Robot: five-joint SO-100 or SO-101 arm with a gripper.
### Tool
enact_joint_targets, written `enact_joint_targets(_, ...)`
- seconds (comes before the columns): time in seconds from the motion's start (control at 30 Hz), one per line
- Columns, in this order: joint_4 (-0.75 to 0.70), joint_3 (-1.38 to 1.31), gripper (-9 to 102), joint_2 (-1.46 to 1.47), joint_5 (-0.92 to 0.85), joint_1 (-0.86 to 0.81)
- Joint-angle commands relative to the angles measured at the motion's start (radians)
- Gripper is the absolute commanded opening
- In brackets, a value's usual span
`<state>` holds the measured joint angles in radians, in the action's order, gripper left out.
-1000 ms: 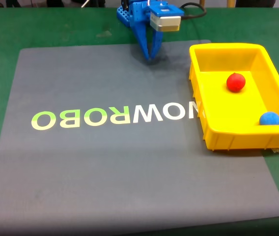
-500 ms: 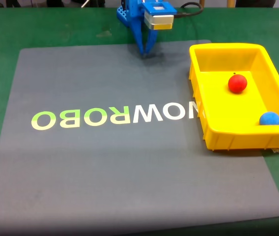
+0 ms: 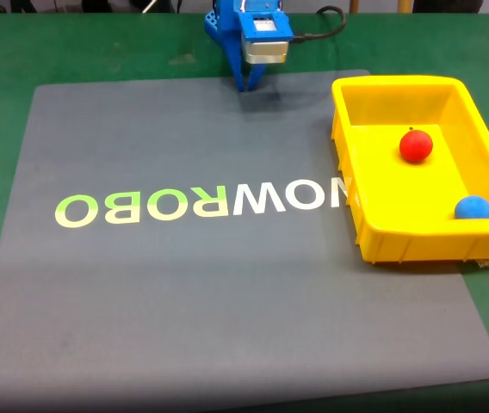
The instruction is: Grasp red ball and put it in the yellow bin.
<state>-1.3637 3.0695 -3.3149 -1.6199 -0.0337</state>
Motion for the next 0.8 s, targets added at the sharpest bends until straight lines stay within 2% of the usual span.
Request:
enact_joint_targets(0.0,-0.006,0.032,0,-0.011,0.048,-0.031)
enact_joint_targets(0.77,-0.009,0.032,1,-0.011,0.049,-0.035)
